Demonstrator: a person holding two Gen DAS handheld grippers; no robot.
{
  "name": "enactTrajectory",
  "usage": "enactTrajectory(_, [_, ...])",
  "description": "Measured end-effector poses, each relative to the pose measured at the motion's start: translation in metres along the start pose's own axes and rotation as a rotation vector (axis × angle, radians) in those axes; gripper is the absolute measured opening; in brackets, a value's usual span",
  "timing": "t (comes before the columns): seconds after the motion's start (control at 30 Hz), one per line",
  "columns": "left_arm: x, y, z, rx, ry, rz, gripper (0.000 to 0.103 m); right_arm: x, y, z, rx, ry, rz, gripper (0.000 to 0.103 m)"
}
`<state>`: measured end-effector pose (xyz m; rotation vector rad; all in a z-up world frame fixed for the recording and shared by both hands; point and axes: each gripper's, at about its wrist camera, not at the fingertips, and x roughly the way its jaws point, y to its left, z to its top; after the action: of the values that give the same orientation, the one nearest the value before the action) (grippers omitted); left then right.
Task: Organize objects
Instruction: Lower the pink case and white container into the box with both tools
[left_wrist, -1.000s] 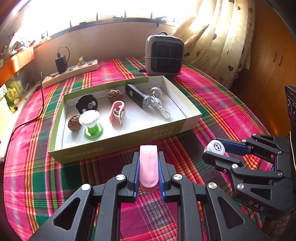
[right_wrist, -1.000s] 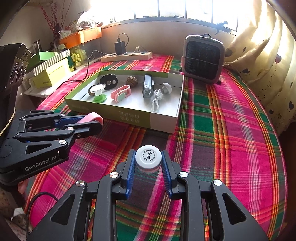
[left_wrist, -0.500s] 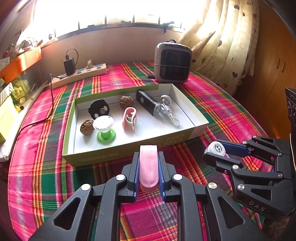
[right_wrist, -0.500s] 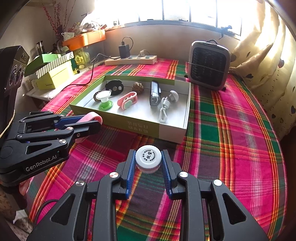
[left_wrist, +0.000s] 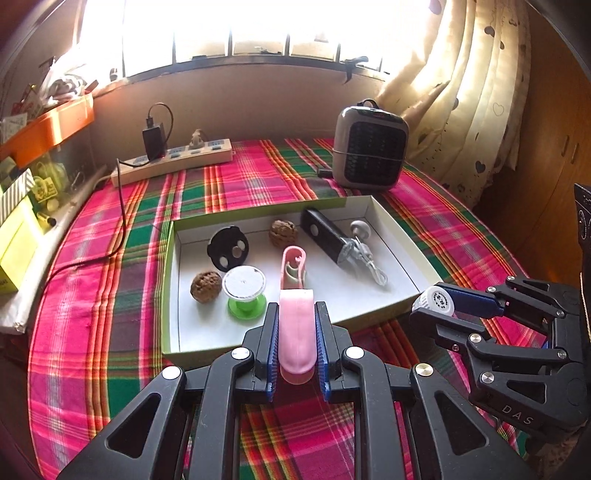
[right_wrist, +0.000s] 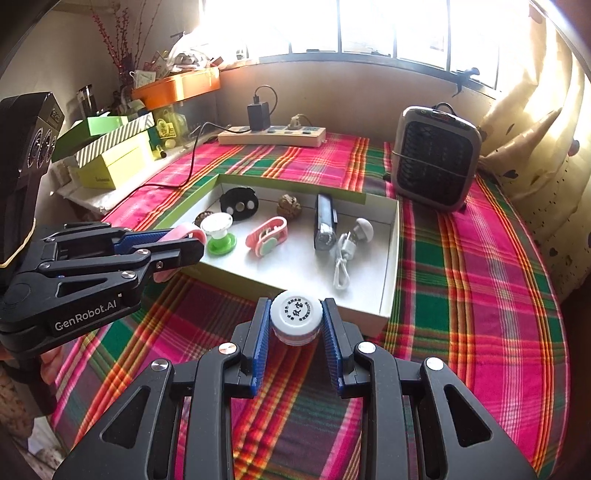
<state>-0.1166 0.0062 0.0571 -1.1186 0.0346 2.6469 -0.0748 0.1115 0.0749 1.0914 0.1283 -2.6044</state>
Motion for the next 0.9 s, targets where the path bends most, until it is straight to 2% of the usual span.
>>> enactTrajectory(0.33, [0.016, 0.013, 0.019, -0.009, 0.012, -0.01, 0.016, 0.021, -0.003, 0.021, 0.013, 0.02, 0.025, 0.029])
enactTrajectory(0.9, [0.066, 0.026, 0.046, -0.016, 0.068, -0.025, 0.016, 0.064, -0.007, 0.041, 0.032, 0.076, 0.06, 0.029])
